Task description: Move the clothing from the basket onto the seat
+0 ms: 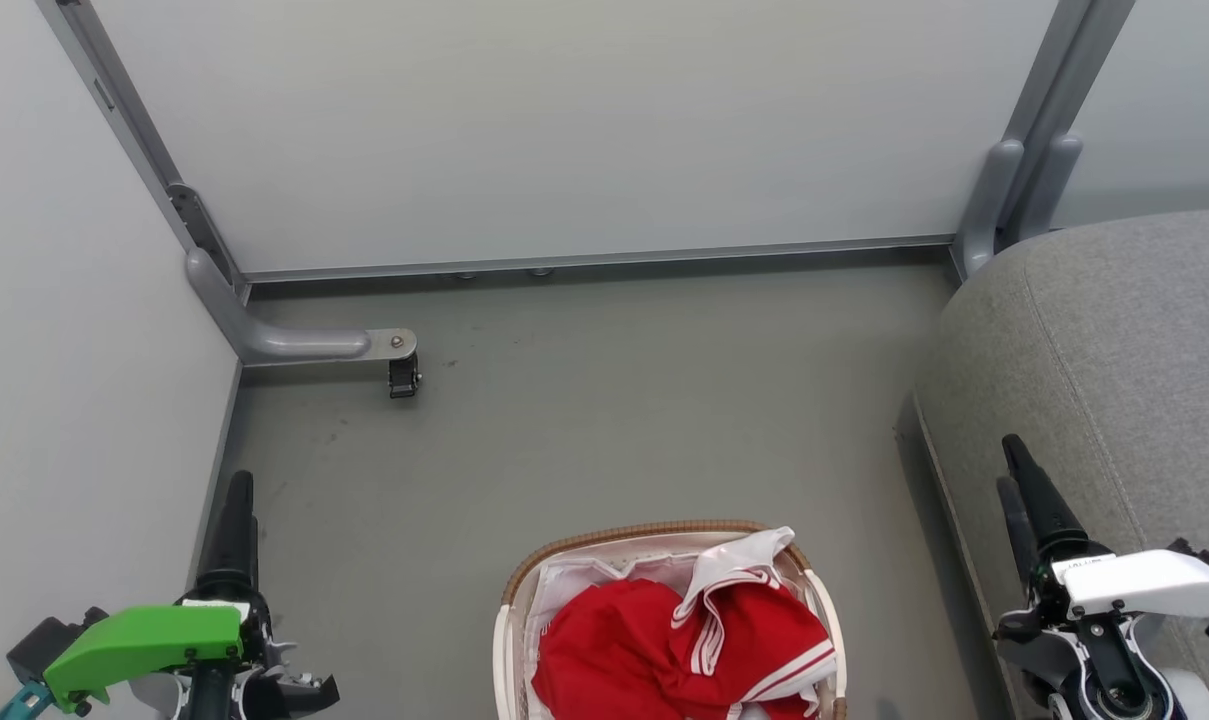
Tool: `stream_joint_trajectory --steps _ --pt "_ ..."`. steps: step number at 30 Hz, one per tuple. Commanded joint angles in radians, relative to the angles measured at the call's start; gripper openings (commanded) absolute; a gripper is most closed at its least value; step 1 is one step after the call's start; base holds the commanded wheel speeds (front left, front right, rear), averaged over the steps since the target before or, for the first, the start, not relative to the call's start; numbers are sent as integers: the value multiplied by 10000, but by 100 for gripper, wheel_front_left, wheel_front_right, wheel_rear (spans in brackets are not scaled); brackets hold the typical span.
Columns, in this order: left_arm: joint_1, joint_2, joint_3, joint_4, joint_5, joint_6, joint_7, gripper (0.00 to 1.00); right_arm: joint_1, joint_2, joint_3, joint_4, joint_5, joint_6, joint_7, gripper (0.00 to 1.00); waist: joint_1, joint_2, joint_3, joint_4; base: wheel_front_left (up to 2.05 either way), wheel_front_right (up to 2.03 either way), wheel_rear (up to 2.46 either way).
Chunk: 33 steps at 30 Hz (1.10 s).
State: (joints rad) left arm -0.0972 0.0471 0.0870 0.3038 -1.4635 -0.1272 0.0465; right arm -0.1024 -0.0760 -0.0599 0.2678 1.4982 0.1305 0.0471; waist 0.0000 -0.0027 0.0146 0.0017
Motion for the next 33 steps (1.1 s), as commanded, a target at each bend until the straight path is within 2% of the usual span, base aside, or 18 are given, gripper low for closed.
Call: stream_joint_trajectory --steps 1,15,33 --pt "-352 127 -59 -82 481 -10 -127 100 -377 -142 78 -145 -412 6 -125 100 0 3 24 1 0 0 0" --pt "-557 145 -208 254 3349 -17 -711 100 -744 -361 554 97 -3357 5 -711 100 0 6 200 14 0 0 0" --pt "-680 87 -159 561 6439 -25 -1334 100 -969 -532 992 367 -6451 5 -1338 100 0 10 376 32 0 0 0"
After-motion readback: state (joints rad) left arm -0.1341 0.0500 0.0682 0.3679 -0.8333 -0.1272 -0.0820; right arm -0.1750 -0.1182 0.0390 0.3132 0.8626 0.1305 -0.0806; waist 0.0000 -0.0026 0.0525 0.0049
